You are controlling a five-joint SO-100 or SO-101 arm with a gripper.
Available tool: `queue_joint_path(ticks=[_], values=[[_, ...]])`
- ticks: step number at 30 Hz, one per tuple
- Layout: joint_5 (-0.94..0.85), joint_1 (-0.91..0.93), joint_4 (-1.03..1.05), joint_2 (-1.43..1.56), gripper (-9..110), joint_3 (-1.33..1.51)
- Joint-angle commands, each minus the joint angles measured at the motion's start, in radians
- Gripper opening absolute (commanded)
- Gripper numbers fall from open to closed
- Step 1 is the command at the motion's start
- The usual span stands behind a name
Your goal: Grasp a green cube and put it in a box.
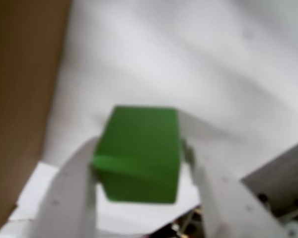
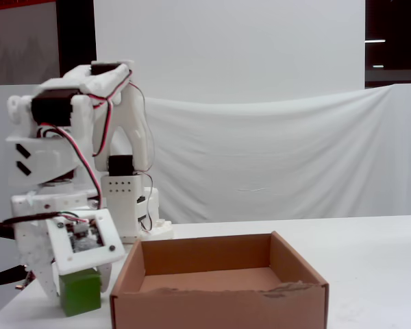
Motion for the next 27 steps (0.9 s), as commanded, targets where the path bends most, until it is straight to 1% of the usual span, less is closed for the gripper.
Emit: queue_joint_path(ticks=[1, 11, 16, 21, 27], values=[[-0.021, -0.003, -0.009, 0.012, 19, -0.034], [-0.021, -0.003, -0.009, 0.017, 14, -0.032], [-0.009, -0.002, -0.009, 0.044, 14, -0.023], [-0.006, -0.009, 0.037, 0.153, 14, -0.003], [-0.003, -0.023, 0.115, 0.357, 14, 0.058]])
